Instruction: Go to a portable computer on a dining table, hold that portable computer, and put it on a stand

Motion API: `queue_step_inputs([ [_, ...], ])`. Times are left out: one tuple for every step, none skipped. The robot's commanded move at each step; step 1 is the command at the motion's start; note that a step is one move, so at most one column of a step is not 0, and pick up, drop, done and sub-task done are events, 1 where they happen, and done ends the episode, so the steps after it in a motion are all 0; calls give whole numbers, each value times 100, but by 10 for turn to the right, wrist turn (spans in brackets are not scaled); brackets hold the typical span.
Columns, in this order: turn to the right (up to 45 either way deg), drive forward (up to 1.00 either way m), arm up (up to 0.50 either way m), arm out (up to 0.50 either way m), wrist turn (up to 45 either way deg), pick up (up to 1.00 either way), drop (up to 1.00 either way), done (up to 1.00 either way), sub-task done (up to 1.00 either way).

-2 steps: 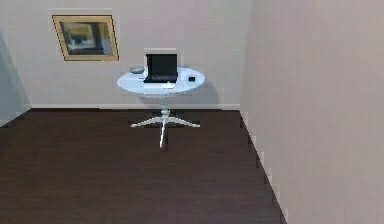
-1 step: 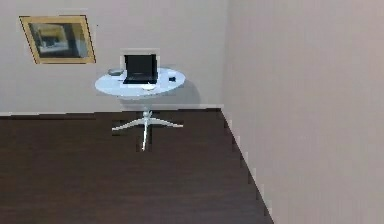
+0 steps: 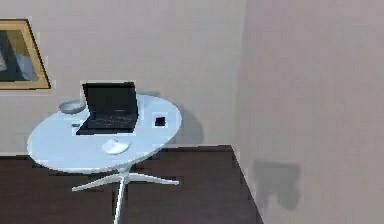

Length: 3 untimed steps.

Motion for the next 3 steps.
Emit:
queue_step_inputs([
  [60,0,0,0,0,0,0,0,0],
  [0,30,0,0,0,0,0,0,0],
  [-90,0,0,0,0,0,0,0,0],
])
